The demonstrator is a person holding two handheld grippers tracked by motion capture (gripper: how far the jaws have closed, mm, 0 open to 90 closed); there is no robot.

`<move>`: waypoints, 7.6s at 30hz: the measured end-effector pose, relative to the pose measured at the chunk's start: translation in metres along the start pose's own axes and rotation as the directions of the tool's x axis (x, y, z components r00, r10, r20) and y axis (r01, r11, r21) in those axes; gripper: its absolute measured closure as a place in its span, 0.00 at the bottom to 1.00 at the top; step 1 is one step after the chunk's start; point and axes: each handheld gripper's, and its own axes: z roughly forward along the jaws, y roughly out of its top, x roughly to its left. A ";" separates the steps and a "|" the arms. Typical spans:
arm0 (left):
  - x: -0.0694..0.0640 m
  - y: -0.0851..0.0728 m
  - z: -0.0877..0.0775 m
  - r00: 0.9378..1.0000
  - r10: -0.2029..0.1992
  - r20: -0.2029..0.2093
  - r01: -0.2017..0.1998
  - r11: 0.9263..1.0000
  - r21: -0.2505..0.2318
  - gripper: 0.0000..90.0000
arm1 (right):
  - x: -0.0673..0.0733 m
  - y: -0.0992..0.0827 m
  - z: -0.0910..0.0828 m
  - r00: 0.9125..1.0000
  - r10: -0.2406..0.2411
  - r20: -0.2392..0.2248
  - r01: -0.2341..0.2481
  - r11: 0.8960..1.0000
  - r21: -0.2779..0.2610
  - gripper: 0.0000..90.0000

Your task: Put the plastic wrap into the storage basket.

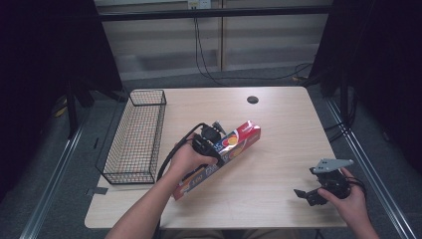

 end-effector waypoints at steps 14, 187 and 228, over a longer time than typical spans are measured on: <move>0.017 -0.013 -0.032 0.998 -0.054 -0.030 0.053 0.998 -0.021 0.47 | 0.001 0.001 0.001 1.000 -0.001 -0.004 0.001 1.000 -0.003 0.01; 0.134 -0.108 -0.118 0.660 -0.703 -0.266 0.673 0.710 -0.207 0.46 | 0.005 0.012 0.005 0.999 -0.029 -0.024 0.028 0.998 -0.048 0.00; 0.140 -0.115 -0.095 0.584 -0.770 -0.257 0.753 0.632 -0.182 0.46 | 0.007 0.013 0.006 0.999 -0.047 -0.027 0.046 0.998 -0.047 0.00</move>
